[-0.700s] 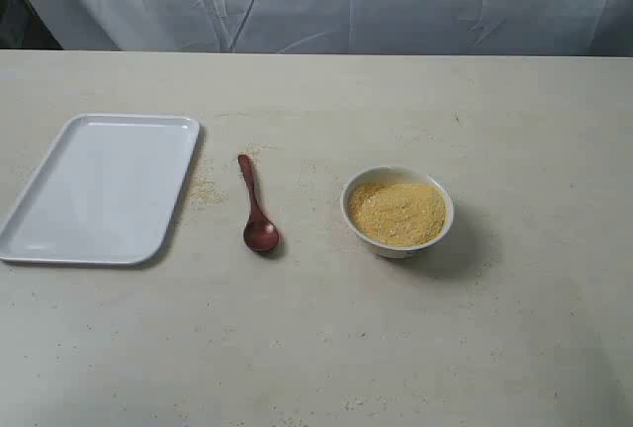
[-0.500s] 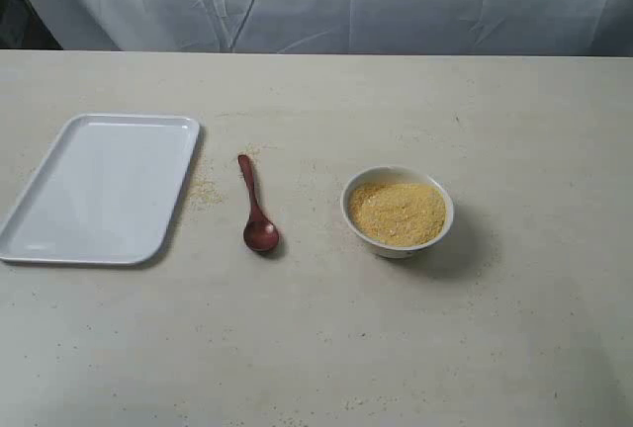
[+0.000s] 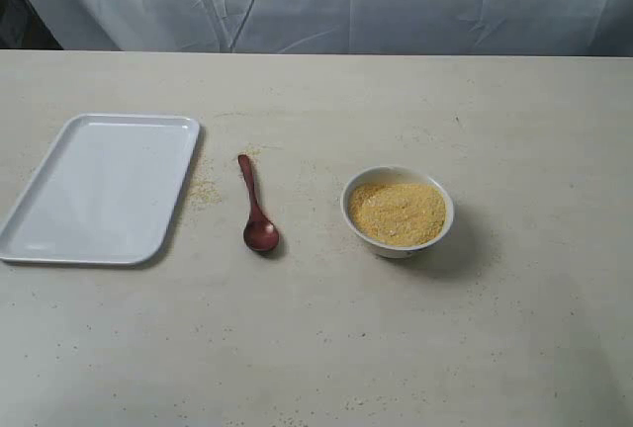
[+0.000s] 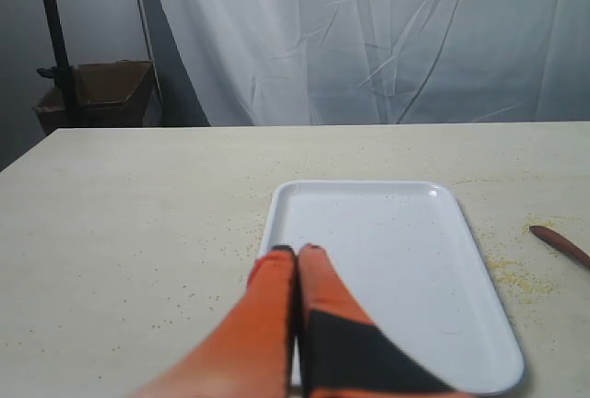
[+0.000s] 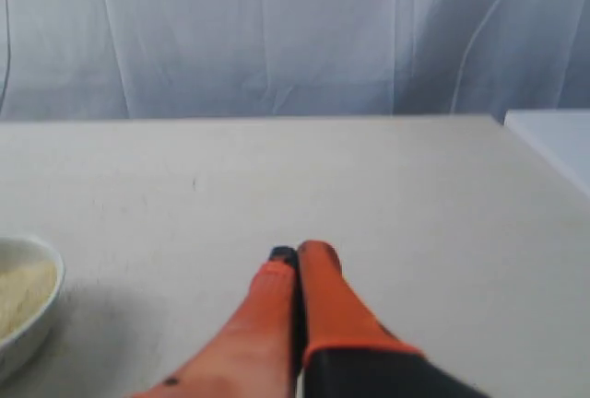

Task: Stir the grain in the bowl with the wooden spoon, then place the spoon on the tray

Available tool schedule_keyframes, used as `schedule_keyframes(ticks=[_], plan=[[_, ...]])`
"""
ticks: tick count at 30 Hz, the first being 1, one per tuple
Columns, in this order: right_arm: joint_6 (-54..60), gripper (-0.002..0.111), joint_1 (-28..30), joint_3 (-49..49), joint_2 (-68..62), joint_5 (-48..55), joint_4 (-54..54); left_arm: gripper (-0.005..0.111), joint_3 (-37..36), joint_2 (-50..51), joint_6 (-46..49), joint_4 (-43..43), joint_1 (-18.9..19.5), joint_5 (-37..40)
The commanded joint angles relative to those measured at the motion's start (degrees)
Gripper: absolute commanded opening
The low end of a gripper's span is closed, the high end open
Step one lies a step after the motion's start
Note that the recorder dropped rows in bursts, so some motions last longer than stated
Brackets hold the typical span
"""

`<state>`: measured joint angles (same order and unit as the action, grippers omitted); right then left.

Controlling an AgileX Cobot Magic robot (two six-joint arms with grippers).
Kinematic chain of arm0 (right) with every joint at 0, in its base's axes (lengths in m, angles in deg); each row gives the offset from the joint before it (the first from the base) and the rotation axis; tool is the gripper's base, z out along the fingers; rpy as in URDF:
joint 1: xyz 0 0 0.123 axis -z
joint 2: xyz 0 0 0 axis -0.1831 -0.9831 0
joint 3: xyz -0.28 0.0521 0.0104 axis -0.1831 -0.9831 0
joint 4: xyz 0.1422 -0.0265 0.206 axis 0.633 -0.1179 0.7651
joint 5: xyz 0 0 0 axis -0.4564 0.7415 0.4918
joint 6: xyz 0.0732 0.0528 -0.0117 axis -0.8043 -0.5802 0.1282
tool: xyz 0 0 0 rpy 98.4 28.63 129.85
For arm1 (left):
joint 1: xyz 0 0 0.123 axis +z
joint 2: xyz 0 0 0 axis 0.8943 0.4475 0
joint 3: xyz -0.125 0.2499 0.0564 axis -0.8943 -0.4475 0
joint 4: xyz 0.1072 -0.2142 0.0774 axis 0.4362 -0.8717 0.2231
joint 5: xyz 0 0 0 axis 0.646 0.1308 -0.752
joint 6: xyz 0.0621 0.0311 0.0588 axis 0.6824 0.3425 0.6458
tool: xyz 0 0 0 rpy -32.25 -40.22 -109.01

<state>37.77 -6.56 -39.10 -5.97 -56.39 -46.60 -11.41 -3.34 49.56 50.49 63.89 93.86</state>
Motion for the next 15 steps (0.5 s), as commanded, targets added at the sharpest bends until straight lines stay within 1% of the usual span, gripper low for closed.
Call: schedule_keyframes(ticks=[1,3,5,15], plan=[[0.0,-0.001,-0.1,-0.1,0.3,-15.7,-0.5,0.000,-0.1,-0.3,-0.1,-0.3,0.0,-0.5],[0.0,-0.001,-0.1,-0.1,0.3,-20.9,-0.2,0.000,-0.1,-0.3,-0.1,-0.3,0.0,-0.5],[0.0,-0.001,-0.1,-0.1,0.3,-23.6,-0.1,0.000,-0.1,-0.3,-0.1,-0.3,0.0,-0.5],[0.0,-0.001,-0.1,-0.1,0.3,-26.9,-0.1,0.000,-0.1,-0.3,-0.1,-0.3,0.0,-0.5]])
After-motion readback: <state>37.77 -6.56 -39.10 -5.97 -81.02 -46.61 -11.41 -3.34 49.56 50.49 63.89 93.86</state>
